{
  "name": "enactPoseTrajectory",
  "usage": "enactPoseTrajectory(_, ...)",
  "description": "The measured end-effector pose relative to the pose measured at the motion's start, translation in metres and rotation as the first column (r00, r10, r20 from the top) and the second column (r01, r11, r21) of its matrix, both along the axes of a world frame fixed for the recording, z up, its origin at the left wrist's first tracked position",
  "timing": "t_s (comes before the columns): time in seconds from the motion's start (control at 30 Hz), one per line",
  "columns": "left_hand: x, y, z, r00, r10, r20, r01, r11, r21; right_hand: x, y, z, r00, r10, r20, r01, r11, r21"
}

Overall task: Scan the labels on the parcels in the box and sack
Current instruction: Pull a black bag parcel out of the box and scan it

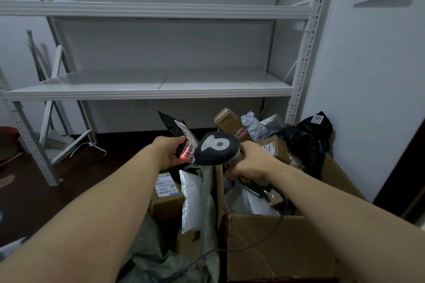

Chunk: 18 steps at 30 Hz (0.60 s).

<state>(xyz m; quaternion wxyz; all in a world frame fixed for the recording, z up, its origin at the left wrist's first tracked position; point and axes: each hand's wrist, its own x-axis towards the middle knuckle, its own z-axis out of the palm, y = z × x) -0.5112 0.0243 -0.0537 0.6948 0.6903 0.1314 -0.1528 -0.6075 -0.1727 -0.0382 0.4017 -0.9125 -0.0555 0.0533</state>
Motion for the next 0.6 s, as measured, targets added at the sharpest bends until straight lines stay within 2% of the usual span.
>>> enactPoseTrajectory(0.17, 0.0004, 0.0010, -0.0008, 1.000, 0.001, -0.010, -0.001, 1.000, -0.013, -0.0015, -0.0001, 0.0018, 1.000, 0.003, -0.003, -0.003, 1.000, 0.029)
enactPoseTrajectory(0.6, 0.0025, 0.0022, -0.0035, 1.000, 0.013, -0.008, -0.013, 1.000, 0.012, -0.0048, 0.0040, 0.0045, 0.999, 0.034, -0.002, -0.034, 0.999, -0.027)
